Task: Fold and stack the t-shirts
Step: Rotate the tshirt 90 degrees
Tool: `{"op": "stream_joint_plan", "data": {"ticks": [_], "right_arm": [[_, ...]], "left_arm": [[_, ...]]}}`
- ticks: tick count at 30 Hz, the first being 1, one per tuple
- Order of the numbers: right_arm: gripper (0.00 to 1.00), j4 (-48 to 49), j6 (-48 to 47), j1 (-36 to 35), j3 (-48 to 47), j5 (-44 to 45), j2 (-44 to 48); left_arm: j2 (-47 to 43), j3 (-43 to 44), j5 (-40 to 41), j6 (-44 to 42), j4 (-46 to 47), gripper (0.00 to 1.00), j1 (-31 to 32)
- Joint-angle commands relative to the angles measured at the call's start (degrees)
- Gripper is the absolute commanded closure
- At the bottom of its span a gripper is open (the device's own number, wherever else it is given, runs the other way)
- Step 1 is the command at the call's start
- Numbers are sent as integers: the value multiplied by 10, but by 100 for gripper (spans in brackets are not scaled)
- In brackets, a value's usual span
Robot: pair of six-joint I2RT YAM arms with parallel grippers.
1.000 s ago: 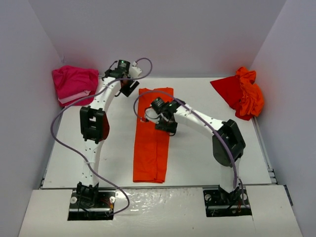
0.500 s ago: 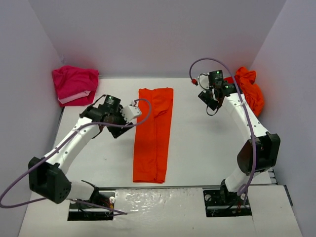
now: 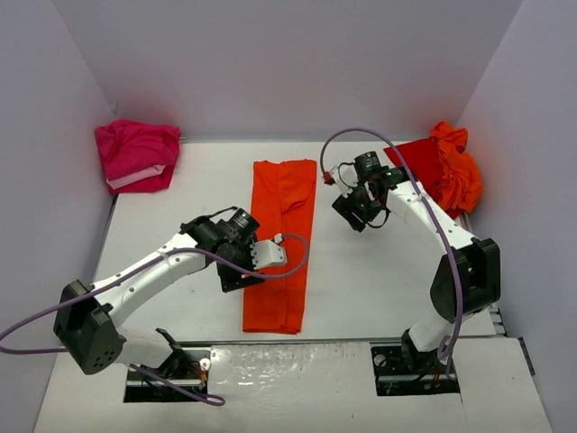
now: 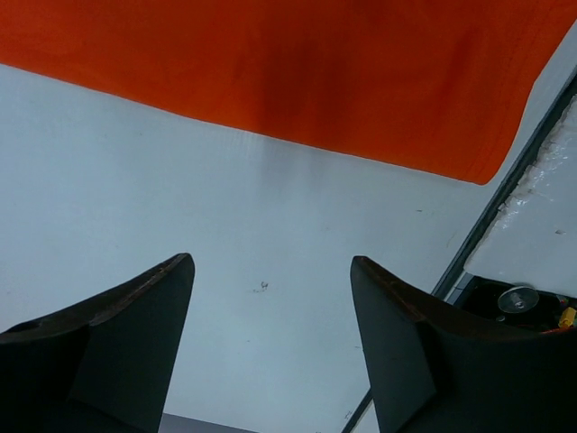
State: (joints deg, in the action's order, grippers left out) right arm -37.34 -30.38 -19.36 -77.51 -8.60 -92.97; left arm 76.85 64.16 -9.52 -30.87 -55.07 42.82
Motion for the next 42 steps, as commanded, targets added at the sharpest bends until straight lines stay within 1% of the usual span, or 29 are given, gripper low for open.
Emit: {"op": "stream_joint_plan", "data": {"ticks": [1, 2, 4, 6, 8, 11, 15, 20, 22, 24, 26, 28, 32, 35, 38, 40, 42], "right_arm": [[46, -49, 19, 18, 28, -143, 37], [47, -57, 17, 8, 35, -164, 35], [48, -61, 17, -33, 49, -178, 39], [47, -71, 18, -51, 60, -200, 40], [46, -87, 7, -53, 69, -233, 25], [47, -114, -18, -54, 76, -248, -4], [48, -114, -24, -55, 77, -259, 0], [47, -112, -23, -54, 81, -270, 3], [48, -110, -21, -55, 78, -260, -5], [49, -89, -9, -55, 79, -233, 3], [48, -76, -5, -54, 88, -221, 24], [47, -68, -2, -52, 96, -217, 35], [47, -65, -1, -43, 105, -241, 21], [48, -47, 4, -39, 110, -240, 22], [48, -42, 2, -42, 112, -255, 24], [48, -44, 0, -54, 108, -255, 27], [51, -46, -4, -68, 99, -246, 30]], "left_arm": [[47, -3, -23, 12, -10, 33, 27], [52, -8, -23, 15, 1, 33, 33], [56, -19, -23, 21, 15, 34, 36], [56, -22, -35, 27, 18, 33, 37], [60, -23, -39, 31, 11, 33, 38], [67, -33, -31, 32, 18, 33, 37], [79, -43, -31, 40, 32, 33, 38], [118, -30, -67, 34, 7, 32, 38], [148, -12, -85, 30, -12, 33, 37], [164, -10, -73, 39, 0, 33, 37], [158, -21, -41, 45, 22, 33, 49], [139, -35, -42, 41, 29, 33, 59], [127, -29, -65, 25, -14, 33, 60], [120, -37, -54, 26, -18, 33, 59], [107, -44, -34, 38, -6, 33, 54], [91, -35, -47, 38, -4, 34, 40], [70, -20, -77, 38, 2, 34, 17]]}}
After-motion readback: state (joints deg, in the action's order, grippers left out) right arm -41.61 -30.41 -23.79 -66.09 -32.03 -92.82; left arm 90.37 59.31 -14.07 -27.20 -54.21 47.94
